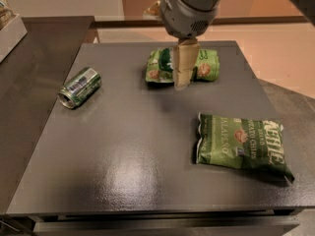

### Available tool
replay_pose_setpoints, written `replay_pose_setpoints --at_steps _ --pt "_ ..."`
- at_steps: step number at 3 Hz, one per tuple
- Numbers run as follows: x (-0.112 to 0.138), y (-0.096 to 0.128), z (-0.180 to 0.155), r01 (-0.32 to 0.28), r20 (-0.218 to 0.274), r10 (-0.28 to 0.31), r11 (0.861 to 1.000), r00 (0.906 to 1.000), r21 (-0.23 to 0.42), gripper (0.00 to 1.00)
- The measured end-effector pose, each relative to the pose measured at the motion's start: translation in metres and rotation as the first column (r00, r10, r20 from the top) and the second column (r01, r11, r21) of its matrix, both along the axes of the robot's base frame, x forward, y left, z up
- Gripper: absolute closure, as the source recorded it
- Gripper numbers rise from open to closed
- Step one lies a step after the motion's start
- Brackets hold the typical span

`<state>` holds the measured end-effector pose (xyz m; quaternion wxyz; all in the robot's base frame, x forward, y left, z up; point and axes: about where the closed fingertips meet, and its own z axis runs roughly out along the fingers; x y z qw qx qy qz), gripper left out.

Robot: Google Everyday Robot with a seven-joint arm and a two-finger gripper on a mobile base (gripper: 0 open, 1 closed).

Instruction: Place green can upright

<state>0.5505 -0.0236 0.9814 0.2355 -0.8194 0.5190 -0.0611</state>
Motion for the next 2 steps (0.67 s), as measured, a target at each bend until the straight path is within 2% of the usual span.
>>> replay_pose_setpoints --at_steps 1,2 --pt "0.007 0.038 -0.005 -0.128 -0.006 0.128 0.991 0.9917 -0.025 0.00" --pt "0.009 0.071 -0.007 -0.239 -0.010 0.239 0.969 0.9710 -0.055 0.00"
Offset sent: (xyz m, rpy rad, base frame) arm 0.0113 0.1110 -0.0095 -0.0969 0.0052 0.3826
